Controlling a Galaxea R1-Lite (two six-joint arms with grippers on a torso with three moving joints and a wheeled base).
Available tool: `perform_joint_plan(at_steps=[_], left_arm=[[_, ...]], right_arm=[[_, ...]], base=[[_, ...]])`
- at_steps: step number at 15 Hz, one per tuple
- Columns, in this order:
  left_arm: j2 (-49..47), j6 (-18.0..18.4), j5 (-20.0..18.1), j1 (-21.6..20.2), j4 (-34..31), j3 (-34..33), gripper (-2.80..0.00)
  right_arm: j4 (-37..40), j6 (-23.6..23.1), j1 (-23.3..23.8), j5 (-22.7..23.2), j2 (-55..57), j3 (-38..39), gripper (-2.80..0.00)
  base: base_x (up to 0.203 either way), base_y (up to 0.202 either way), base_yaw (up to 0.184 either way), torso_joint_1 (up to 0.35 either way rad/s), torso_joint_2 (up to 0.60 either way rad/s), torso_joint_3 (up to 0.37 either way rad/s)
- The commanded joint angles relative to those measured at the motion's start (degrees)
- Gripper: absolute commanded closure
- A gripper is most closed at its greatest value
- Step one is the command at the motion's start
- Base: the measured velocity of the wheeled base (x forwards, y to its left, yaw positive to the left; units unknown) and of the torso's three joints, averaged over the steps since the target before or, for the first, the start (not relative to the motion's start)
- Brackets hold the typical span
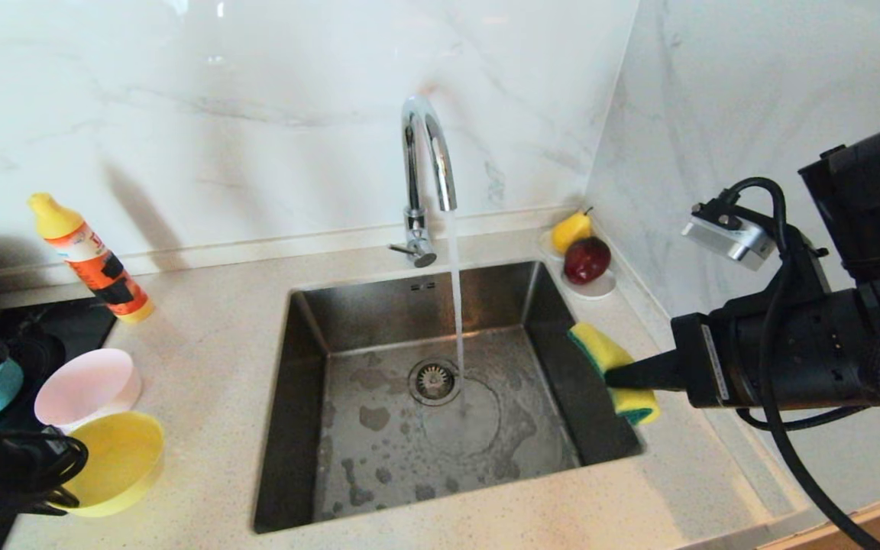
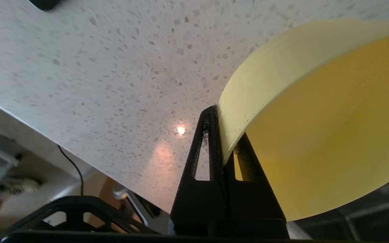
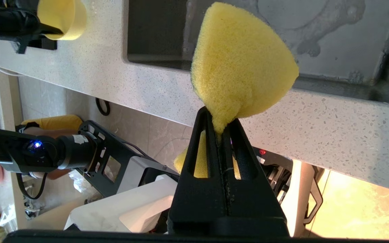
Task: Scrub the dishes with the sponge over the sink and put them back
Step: Place the bowl on the table
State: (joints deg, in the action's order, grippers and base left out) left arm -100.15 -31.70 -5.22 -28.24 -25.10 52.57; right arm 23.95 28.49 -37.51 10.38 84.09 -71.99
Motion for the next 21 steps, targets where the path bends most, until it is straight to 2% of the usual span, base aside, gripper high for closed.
perform_joint_plan(at_steps=[1,2,4,9,12,16,17,21], left_arm=[[-2.0,-0.21,-0.57,-0.41,0.28,0.19,0.0],[-2.15,-0.21,-0.98,-0.54,1.48,0.51,0.0],[-2.34,-0.21,-4.52,-0.67,3.98,0.48,0.0],[-5.81,-0.03,-10.78,-1.76,5.48,0.93,0.0],[-7.54,0.2,-10.95,-3.59,9.34,0.62,0.0],[-7.87,0.35,-10.95,-4.1,9.28,1.03,0.0],[-7.59,0.41,-10.95,-4.1,9.2,1.05,-2.8],[-3.61,0.25,-11.03,-4.1,8.29,1.31,-2.8]], right_arm=[[0.13,0.16,-0.02,0.08,-0.07,0.05,0.0],[0.13,0.16,-0.02,0.08,0.02,0.09,0.0],[0.13,0.25,-0.02,0.08,-0.07,0.18,0.0],[0.19,0.16,-0.02,0.08,-0.26,0.61,0.0],[0.13,0.08,-0.02,0.08,-0.33,0.62,0.0],[0.13,0.08,-0.02,0.08,-0.16,0.71,0.0],[0.13,0.08,-0.02,0.08,-0.24,0.71,0.0],[0.13,0.16,-0.02,0.08,-0.42,0.79,0.0]], base=[[0.0,0.0,0.0,0.0,0.0,0.0],[0.0,0.0,0.0,0.0,0.0,0.0],[0.0,0.0,0.0,0.0,0.0,0.0],[0.0,0.0,0.0,0.0,0.0,0.0],[0.0,0.0,0.0,0.0,0.0,0.0],[0.0,0.0,0.0,0.0,0.0,0.0],[0.0,0.0,0.0,0.0,0.0,0.0],[0.0,0.0,0.0,0.0,0.0,0.0]])
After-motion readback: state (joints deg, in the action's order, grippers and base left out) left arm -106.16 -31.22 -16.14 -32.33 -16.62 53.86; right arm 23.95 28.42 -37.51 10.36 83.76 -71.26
